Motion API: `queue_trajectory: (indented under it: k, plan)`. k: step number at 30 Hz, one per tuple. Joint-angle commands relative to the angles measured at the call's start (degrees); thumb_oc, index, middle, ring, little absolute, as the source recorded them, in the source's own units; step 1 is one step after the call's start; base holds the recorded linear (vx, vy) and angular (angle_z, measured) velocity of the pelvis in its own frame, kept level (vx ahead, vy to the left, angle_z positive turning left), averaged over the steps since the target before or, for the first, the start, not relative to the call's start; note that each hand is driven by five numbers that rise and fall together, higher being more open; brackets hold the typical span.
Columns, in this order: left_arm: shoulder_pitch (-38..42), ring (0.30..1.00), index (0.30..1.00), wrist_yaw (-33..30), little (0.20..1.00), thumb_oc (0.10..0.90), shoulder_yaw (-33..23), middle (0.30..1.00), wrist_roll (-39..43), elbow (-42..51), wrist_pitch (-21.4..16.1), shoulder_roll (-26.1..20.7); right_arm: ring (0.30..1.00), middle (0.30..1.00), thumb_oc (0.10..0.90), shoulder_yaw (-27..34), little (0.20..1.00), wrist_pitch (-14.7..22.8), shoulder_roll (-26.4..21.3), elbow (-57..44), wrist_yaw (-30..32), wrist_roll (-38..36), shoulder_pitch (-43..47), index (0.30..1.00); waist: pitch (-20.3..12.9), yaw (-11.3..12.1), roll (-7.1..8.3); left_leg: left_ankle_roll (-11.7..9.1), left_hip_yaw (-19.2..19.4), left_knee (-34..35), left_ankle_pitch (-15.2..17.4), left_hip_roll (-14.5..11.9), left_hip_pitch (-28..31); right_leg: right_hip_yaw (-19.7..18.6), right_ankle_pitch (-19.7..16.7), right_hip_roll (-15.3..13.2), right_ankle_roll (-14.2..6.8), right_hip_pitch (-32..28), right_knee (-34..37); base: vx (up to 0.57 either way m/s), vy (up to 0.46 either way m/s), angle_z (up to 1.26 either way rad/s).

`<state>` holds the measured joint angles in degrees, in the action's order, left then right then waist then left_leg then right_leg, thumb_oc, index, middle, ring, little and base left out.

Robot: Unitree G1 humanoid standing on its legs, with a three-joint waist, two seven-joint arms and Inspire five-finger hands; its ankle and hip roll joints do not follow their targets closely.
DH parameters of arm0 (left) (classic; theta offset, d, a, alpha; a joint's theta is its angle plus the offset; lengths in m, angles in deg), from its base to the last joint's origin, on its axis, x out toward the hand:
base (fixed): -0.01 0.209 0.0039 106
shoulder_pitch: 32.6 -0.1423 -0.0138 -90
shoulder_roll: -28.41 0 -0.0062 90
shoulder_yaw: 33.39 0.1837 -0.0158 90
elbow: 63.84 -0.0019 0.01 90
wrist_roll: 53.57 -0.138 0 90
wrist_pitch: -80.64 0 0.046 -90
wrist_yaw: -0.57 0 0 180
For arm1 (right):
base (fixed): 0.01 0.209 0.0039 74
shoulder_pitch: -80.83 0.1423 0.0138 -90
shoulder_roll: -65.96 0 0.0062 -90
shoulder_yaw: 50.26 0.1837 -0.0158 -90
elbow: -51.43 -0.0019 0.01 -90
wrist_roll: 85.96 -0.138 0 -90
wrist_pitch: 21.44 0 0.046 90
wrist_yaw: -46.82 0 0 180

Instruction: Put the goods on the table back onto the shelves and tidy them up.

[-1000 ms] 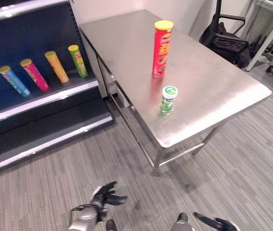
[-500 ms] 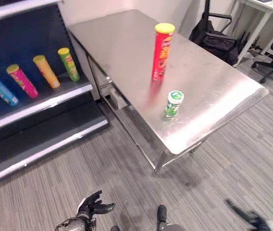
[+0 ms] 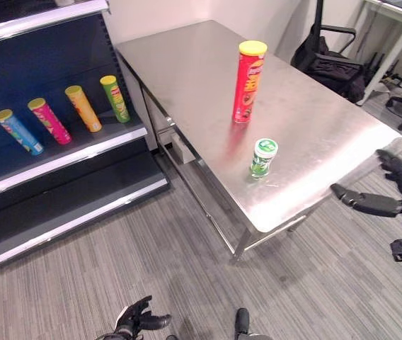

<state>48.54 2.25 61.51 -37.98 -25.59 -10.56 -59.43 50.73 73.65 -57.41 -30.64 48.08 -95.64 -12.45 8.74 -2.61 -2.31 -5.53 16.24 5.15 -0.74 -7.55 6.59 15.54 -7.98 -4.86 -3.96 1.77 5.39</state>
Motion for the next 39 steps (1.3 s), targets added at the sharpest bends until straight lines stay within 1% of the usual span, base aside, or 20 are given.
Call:
queue_trajectory:
  k: [1, 3, 4, 6, 7, 11, 12, 14, 15, 19, 23, 27, 33, 39]
  plan:
    - [3.47, 0.9, 0.9, 0.37, 0.9, 0.8, -1.4, 0.9, -0.97, -1.52, -3.01, -4.19, 0.9, 0.9, 0.8, 2.15, 0.9, 5.28, -1.14, -0.09, 0.01, -2.28, 7.68, 0.9, -1.62, -0.04, 4.15, -1.6, -0.57, -0.15, -0.59, -1.22, -0.34, 1.67, 3.56, -6.34, -6.96, -5.01, -0.77, 0.01, -0.005, 0.12]
    - [3.33, 0.9, 0.9, 0.37, 0.9, 0.8, -1.68, 0.9, -0.94, -2.06, -3.02, -4.17, 0.9, 0.9, 0.8, 1.29, 0.9, 5.37, -0.9, 0.25, -0.06, -2.41, 8.51, 0.9, -1.64, 0.19, 4.2, -1.61, -0.62, -0.15, -0.62, -1.21, -0.34, 1.8, 3.59, -6.32, -6.95, -5.13, -0.75, 0.01, -0.017, 0.11]
    - [3.16, 0.9, 0.9, 0.12, 0.9, 0.8, -1.82, 0.9, -0.84, -2.73, -3.02, -4.05, 0.9, 0.9, 0.8, -0.59, 0.9, 5.44, -0.59, 0.95, 0.07, -2.31, 10.22, 0.9, -1.74, 0.82, 4.19, -1.69, -0.65, -0.15, -0.65, -1.19, -0.31, 2.1, 3.58, -6.39, -6.93, -5.35, -0.64, 0.02, -0.03, 0.09]
    - [3.17, 0.9, 0.9, 0.02, 0.9, 0.8, -2.05, 0.9, -0.69, -3.08, -3.03, -4.11, 0.9, 0.9, 0.8, -2.01, 0.9, 5.52, -0.65, 1.44, 0.21, -2.07, 11.74, 0.9, -1.76, 1.12, 4.17, -1.73, -0.86, -0.15, -0.76, -1.2, -0.43, 2.44, 3.62, -6.41, -6.92, -5.55, -0.55, 0.01, -0.027, 0.08]
    - [3.06, 0.9, 0.9, -0.31, 0.9, 0.8, -1.97, 0.9, -0.61, -3.27, -3.1, -4.16, 0.9, 0.9, 0.8, -3.51, 0.9, 5.57, -0.9, 2.1, 0.55, -1.64, 13.44, 0.9, -1.84, 1.7, 4.16, -1.76, -1.15, -0.15, -0.87, -1.14, -0.66, 2.84, 3.62, -6.56, -6.99, -5.77, -0.51, 0.01, -0.02, 0.08]
    - [2.73, 0.9, 0.9, -0.74, 0.9, 0.8, -2.05, 0.9, -0.3, -3.7, -3.15, -3.87, 0.9, 0.9, 0.8, -6.41, 0.9, 5.12, -1.72, 3.14, 0.79, -0.1, 15.89, 0.9, -1.88, 2.47, 4.1, -1.79, -1.59, -0.15, -1.04, -0.97, -0.95, 3.59, 3.6, -6.83, -7.04, -6.07, -0.5, 0.0, -0.005, 0.02]
    - [5.15, 0.9, 0.9, -0.35, 0.9, 0.8, 4.2, 0.9, -4.73, 6.6, -1.48, -6.08, 0.9, 0.9, 0.8, -10.98, 0.9, 0.02, -0.67, 8.05, 3.97, 5.61, 17.6, 0.9, 1.03, 3.24, 3.43, -1.59, -2.66, -14.4, 0.81, -3.32, -9.62, 1.77, 7.11, -3.15, -4.35, -7.28, -0.39, 0.02, 0.031, 0.02]
    - [5.35, 0.9, 0.9, 0.12, 0.9, 0.8, 4.49, 0.9, -6.87, 3.09, -0.98, -6.01, 0.9, 0.9, 0.8, -10.08, 0.9, -0.15, -1.28, 8.86, 3.78, 5.11, 17.07, 0.9, -0.37, 2.59, 3.11, -2.15, -1.56, -8.08, -0.76, -3.12, -6.14, 2.73, 6.87, -3.27, -4.85, -7.55, -0.39, 0.07, 0.134, 0.05]
    - [5.28, 0.9, 0.9, 0.03, 0.9, 0.8, 4.09, 0.9, -7.2, 1.17, -0.81, -6.07, 0.9, 0.9, 0.8, -9.18, 0.9, -0.33, -1.08, 8.41, 3.6, 4.7, 16.1, 0.9, -0.99, 2.51, 3.43, -2.19, -1.18, -6.67, -0.97, -2.79, -5.03, 3.04, 6.53, -3.81, -5.07, -7.8, -0.51, 0.08, 0.165, 0.26]
    - [4.88, 0.9, 0.9, 0.03, 0.9, 0.8, 2.83, 0.9, -8.34, -1.52, -0.65, -6.26, 0.9, 0.9, 0.8, -7.33, 0.9, -0.34, -1.43, 8.0, 4.08, 5.62, 15.11, 0.9, -1.5, 2.76, 4.15, -1.92, -0.55, -4.7, -0.82, -2.06, -3.65, 3.39, 5.77, -5.34, -5.87, -7.7, -1.18, 0.03, 0.11, 0.12]
    - [4.49, 0.9, 0.9, -0.08, 0.9, 0.8, 2.26, 0.9, -8.83, -2.06, -0.74, -6.5, 0.9, 0.9, 0.8, -6.17, 0.9, 0.37, -1.63, 5.71, 4.42, 6.38, 14.68, 0.9, -1.78, 2.96, 4.68, -1.53, -0.47, -3.95, -0.59, -1.4, -2.87, 3.27, 5.55, -6.13, -6.37, -7.68, -1.74, 0.03, 0.074, 0.0]
    - [4.32, 0.9, 0.9, -0.04, 0.9, 0.8, 2.14, 0.9, -8.7, -1.94, -0.8, -6.43, 0.9, 0.9, 0.8, -6.67, 0.9, 0.76, -1.78, 3.27, 3.88, 6.64, 15.12, 0.9, -1.93, 3.27, 5.06, -1.38, -0.57, -3.79, -0.51, -1.13, -2.64, 3.23, 5.61, -6.34, -6.55, -7.71, -1.96, 0.01, 0.01, 0.01]
    - [3.87, 0.9, 0.9, -0.07, 0.9, 0.8, 2.81, 0.9, -8.66, -1.47, -0.93, -6.19, 0.9, 0.9, 0.8, -10.51, 0.9, 1.39, -1.99, 2.3, 3.2, 6.5, 18.6, 0.9, -2.21, 4.25, 5.42, -1.29, -1.23, -3.49, -0.59, -0.99, -2.51, 3.77, 5.85, -6.47, -6.58, -8.24, -2.06, 0.01, 0.002, 0.01]
    - [2.84, 0.9, 0.9, -0.1, 0.9, 0.8, 2.8, 0.9, -9.11, -2.25, -0.69, -5.87, 0.9, 0.9, 0.8, -12.58, 0.9, 1.25, -1.53, 3.12, 3.1, 6.38, 20.76, 0.9, -2.31, 5.28, 5.18, -1.31, -2.35, -3.06, -1.03, -0.72, -2.77, 4.89, 6.1, -6.65, -6.57, -8.74, -2.12, 0.02, 0.0, 0.11]
